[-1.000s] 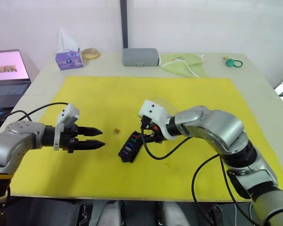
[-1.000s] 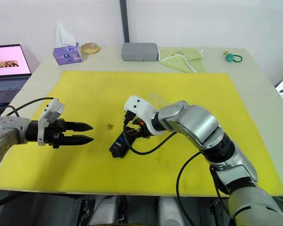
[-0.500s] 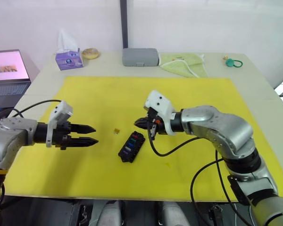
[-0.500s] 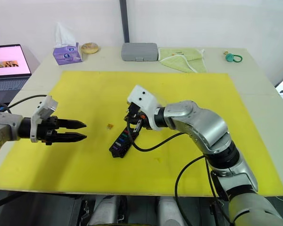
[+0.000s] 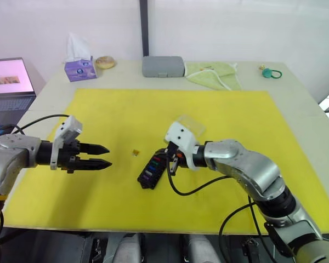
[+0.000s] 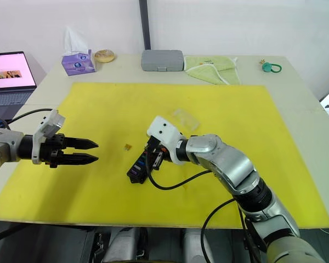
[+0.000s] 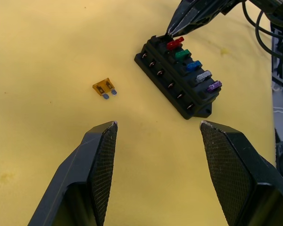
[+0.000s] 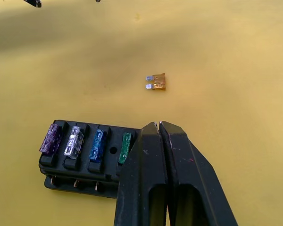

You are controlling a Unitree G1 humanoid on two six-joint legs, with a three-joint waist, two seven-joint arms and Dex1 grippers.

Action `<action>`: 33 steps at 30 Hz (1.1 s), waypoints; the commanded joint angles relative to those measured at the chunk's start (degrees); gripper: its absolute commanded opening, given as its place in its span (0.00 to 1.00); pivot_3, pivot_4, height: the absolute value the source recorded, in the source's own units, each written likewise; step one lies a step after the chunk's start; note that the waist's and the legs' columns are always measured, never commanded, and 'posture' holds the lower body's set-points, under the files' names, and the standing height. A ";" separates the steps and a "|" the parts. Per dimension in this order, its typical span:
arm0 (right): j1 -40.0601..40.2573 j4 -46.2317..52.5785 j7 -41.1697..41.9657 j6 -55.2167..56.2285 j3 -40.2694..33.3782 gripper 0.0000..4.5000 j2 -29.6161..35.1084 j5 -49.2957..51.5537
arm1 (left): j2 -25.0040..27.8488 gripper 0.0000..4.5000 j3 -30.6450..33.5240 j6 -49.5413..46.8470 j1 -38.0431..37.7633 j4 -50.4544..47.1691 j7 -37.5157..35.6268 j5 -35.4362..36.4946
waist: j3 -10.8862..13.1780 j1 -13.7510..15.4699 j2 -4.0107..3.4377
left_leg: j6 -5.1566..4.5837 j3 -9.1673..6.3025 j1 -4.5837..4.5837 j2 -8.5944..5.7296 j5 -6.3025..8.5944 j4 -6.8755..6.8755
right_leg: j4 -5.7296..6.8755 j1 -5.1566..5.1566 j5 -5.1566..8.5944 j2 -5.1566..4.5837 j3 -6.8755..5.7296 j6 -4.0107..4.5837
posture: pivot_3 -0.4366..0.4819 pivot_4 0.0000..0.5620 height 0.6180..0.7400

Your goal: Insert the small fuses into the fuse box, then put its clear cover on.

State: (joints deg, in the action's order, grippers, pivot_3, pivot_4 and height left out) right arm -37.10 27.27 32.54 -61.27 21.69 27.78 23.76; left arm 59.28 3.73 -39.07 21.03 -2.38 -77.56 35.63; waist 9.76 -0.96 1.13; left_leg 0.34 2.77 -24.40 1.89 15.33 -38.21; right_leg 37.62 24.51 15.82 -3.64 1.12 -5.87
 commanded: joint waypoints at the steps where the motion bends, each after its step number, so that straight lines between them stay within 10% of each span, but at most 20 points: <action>1: -0.24 2.95 0.42 0.67 -0.46 0.02 0.05 -0.03 | -0.05 0.65 1.22 0.30 0.76 -0.87 -0.06 0.13 | 0.00 -0.01 0.00 | 0.00 0.00 0.00 0.00 0.00 0.00 | 0.00 0.00 0.00 0.00 0.00 0.00 | 0.48 0.27 0.97; 33: 0.55 3.75 0.37 0.44 0.75 0.02 0.02 -1.15 | -0.47 0.65 1.46 -0.36 0.37 -1.25 0.74 0.05 | 0.00 0.00 0.00 | 0.00 -0.02 0.00 0.00 0.00 -0.02 | 0.03 0.00 0.00 0.00 0.00 0.00 | 0.48 0.27 0.97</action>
State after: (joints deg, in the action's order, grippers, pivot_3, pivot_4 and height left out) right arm -36.47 30.11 32.75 -61.55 22.80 27.78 22.77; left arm 58.40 3.72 -39.50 21.02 -2.38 -76.98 35.58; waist 9.76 -0.96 1.13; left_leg 0.35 2.74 -24.40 1.89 15.33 -38.23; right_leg 37.65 24.51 15.82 -3.64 1.13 -5.87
